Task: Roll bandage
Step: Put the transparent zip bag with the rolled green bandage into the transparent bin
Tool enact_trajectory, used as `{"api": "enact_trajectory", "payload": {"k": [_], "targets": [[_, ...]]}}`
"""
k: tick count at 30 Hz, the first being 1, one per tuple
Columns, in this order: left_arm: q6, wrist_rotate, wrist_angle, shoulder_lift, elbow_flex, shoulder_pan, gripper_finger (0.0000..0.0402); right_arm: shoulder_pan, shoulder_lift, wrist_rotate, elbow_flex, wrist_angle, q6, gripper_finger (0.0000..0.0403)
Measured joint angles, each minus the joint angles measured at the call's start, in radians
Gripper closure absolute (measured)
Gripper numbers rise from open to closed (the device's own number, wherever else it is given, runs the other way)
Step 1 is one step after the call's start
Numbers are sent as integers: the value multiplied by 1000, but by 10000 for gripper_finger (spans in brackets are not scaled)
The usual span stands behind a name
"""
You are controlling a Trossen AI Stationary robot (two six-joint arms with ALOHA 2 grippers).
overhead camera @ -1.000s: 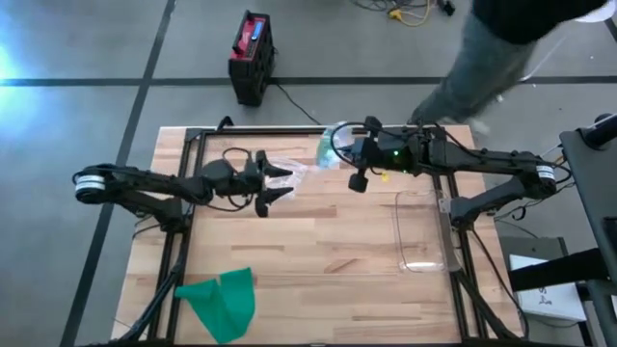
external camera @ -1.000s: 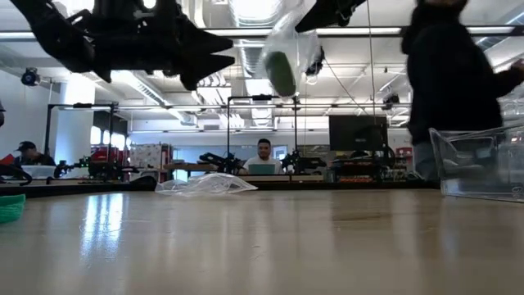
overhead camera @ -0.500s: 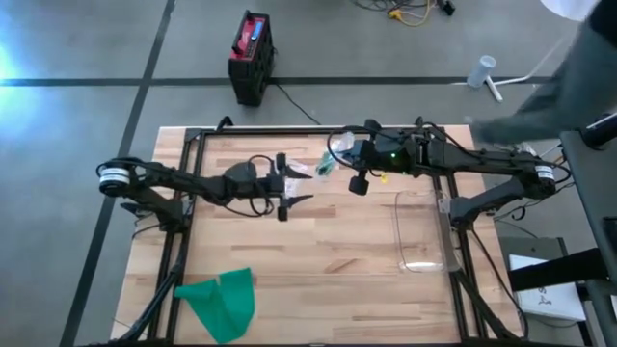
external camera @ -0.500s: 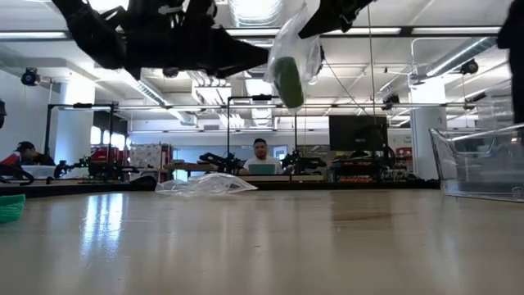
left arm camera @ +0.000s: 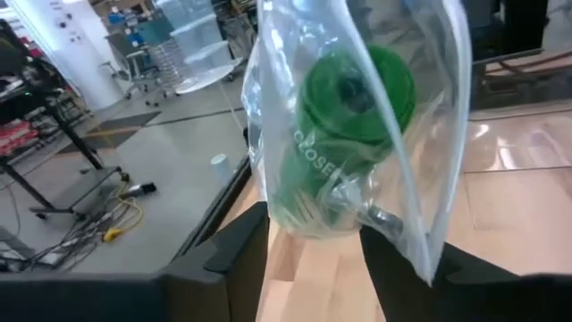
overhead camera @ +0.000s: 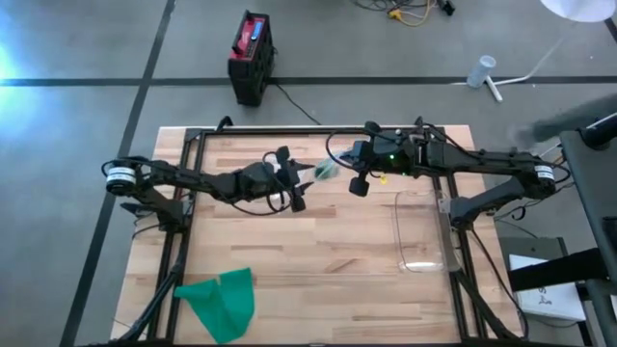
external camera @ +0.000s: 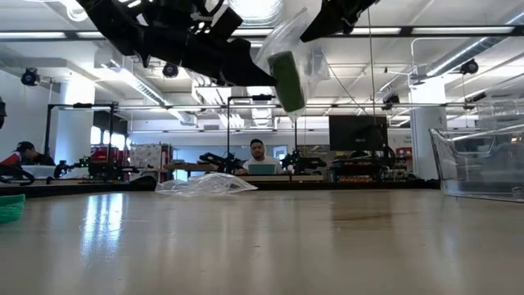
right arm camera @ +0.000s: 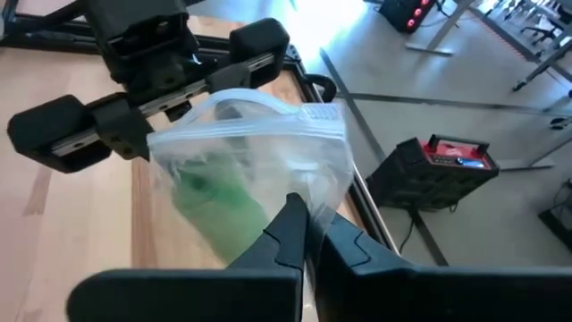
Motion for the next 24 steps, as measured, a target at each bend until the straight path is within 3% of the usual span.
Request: {"api": "enact_trajectory", "payload": {"k": [16, 24], "targets": [[-31, 2, -1, 0, 3, -35, 241, 0, 0, 4, -12, -4, 4, 403], [-93, 1, -104, -4, 38, -35, 283, 0, 0, 113, -22, -6, 24, 403]]}}
